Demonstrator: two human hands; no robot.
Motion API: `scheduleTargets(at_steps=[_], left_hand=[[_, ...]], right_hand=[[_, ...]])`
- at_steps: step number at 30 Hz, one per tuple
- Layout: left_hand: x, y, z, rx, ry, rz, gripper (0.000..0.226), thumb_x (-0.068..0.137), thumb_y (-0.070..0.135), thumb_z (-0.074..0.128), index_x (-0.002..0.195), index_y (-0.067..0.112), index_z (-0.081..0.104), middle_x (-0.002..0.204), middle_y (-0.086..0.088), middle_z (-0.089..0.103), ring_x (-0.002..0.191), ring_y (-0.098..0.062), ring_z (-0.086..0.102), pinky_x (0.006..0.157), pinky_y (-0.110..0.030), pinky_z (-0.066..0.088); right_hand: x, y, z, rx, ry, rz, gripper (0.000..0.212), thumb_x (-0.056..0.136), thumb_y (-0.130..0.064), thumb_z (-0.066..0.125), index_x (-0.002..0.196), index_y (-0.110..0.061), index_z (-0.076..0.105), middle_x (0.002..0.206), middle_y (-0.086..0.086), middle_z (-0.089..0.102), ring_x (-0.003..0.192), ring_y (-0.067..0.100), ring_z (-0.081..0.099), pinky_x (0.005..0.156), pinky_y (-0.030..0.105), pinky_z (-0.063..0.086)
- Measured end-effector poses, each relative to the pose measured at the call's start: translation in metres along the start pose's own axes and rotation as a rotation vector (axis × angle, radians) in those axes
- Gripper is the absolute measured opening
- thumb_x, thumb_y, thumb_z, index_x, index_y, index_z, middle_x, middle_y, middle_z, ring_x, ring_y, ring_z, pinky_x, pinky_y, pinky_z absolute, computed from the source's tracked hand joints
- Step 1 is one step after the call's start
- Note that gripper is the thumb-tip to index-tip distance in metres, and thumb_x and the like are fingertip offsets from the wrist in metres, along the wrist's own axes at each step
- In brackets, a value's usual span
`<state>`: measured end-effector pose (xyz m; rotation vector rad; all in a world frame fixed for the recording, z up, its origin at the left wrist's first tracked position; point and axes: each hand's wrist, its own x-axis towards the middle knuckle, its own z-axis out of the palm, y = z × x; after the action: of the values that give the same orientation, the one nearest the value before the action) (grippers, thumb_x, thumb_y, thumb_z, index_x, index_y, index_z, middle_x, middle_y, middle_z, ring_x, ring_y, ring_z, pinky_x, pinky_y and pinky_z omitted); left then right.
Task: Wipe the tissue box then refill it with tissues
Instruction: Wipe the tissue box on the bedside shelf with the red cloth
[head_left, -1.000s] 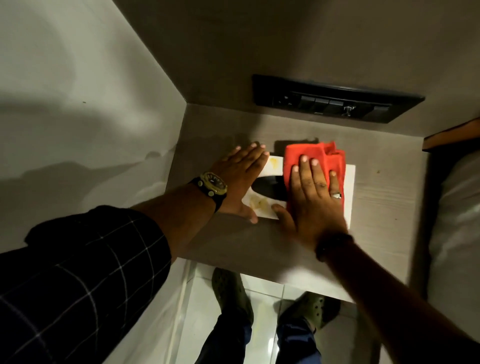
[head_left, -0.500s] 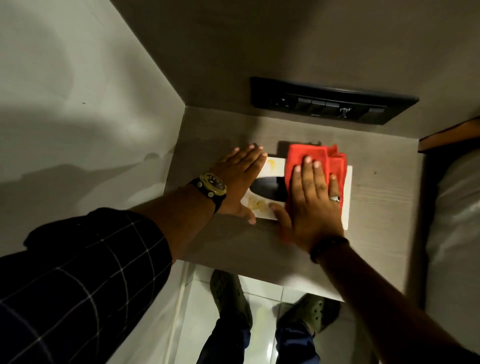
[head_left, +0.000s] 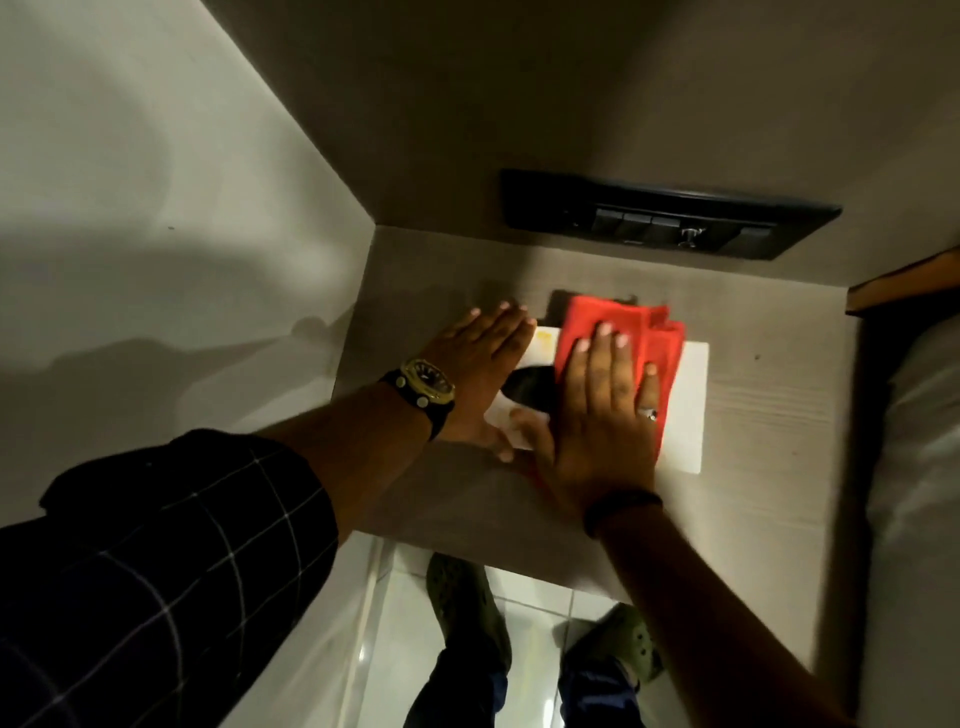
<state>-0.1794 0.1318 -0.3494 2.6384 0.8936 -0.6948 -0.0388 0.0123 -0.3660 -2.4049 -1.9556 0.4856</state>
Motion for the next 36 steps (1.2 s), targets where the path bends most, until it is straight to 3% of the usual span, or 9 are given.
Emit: scheduleTargets(at_steps=[2,4,8,12,17,20,25,30,36], left_hand=[[-0.001,-0.001,-0.001,0.003,-0.008,-0.004,0.141,0.057,0.086,0.059,0.148,0.012,-0.02,0.159,-0.009,-0.019,0.146,-0.025,-0.017,0.113,-0.036,-0.014],[0.0,-0.002,-0.001,0.001,-0.014,-0.007,0.142,0.056,0.085,0.059,0.147,0.013,-0.023,0.159,-0.007,-0.021,0.145,-0.023,-0.019,0.111,-0.036,-0.015],[0.0,-0.001,0.0,-0.002,-0.01,-0.022,0.143,0.055,0.083,0.062,0.147,0.014,-0.023,0.159,-0.007,-0.021,0.143,-0.02,-0.021,0.108,-0.037,-0.018],[0.001,-0.001,0.0,-0.017,0.012,-0.01,0.142,0.055,0.082,0.063,0.148,0.012,-0.019,0.16,-0.008,-0.016,0.146,-0.023,-0.015,0.111,-0.036,-0.015],[0.001,0.0,-0.004,-0.024,-0.009,0.0,0.139,0.058,0.083,0.061,0.149,0.011,-0.017,0.16,-0.009,-0.016,0.146,-0.025,-0.014,0.112,-0.035,-0.015],[0.002,0.0,-0.004,-0.019,-0.015,-0.015,0.143,0.056,0.085,0.06,0.146,0.012,-0.023,0.159,-0.009,-0.021,0.145,-0.024,-0.017,0.111,-0.036,-0.016],[0.002,0.001,0.0,-0.001,-0.001,-0.025,0.143,0.055,0.085,0.059,0.146,0.013,-0.024,0.158,-0.008,-0.023,0.145,-0.024,-0.019,0.11,-0.036,-0.017],[0.002,0.001,0.0,-0.036,0.009,-0.013,0.142,0.056,0.084,0.061,0.148,0.012,-0.02,0.16,-0.009,-0.017,0.146,-0.025,-0.015,0.112,-0.036,-0.015],[0.003,-0.001,0.0,-0.036,0.024,0.02,0.137,0.059,0.083,0.058,0.149,0.011,-0.017,0.16,-0.01,-0.016,0.147,-0.025,-0.014,0.112,-0.035,-0.015]], right_hand=[[-0.015,0.018,0.002,-0.038,-0.037,-0.15,0.093,0.09,-0.072,0.009,0.15,-0.003,0.027,0.158,0.019,0.02,0.147,0.037,0.017,0.118,0.057,0.01],[-0.015,0.04,0.0,-0.045,-0.014,-0.167,0.091,0.09,-0.071,0.012,0.149,-0.004,0.029,0.157,0.018,0.021,0.146,0.037,0.018,0.116,0.059,0.015],[0.015,0.051,-0.01,-0.027,0.021,0.068,0.095,0.087,-0.074,0.002,0.153,-0.007,0.014,0.161,0.017,0.008,0.149,0.032,0.004,0.119,0.052,0.001],[0.046,0.015,-0.015,0.034,0.071,0.254,0.095,0.088,-0.073,0.001,0.152,-0.004,0.015,0.16,0.018,0.011,0.149,0.034,0.005,0.119,0.055,0.004],[-0.003,0.001,0.0,0.027,-0.031,-0.115,0.094,0.089,-0.074,0.01,0.15,-0.004,0.026,0.158,0.018,0.021,0.147,0.036,0.018,0.118,0.055,0.011],[-0.019,0.035,0.005,-0.04,-0.035,-0.17,0.091,0.09,-0.072,0.013,0.15,-0.005,0.026,0.158,0.016,0.019,0.147,0.035,0.017,0.116,0.059,0.017],[0.007,0.052,-0.009,-0.064,-0.009,0.033,0.096,0.087,-0.075,0.005,0.153,-0.005,0.016,0.16,0.017,0.01,0.148,0.032,0.004,0.119,0.052,0.0],[0.035,0.004,-0.01,0.047,0.061,0.318,0.098,0.087,-0.073,-0.002,0.152,-0.001,0.015,0.16,0.021,0.01,0.148,0.037,0.006,0.118,0.057,0.005],[0.002,-0.005,-0.002,0.049,-0.014,-0.015,0.102,0.085,-0.076,0.0,0.15,-0.002,0.023,0.158,0.02,0.017,0.147,0.036,0.016,0.118,0.054,0.007]])
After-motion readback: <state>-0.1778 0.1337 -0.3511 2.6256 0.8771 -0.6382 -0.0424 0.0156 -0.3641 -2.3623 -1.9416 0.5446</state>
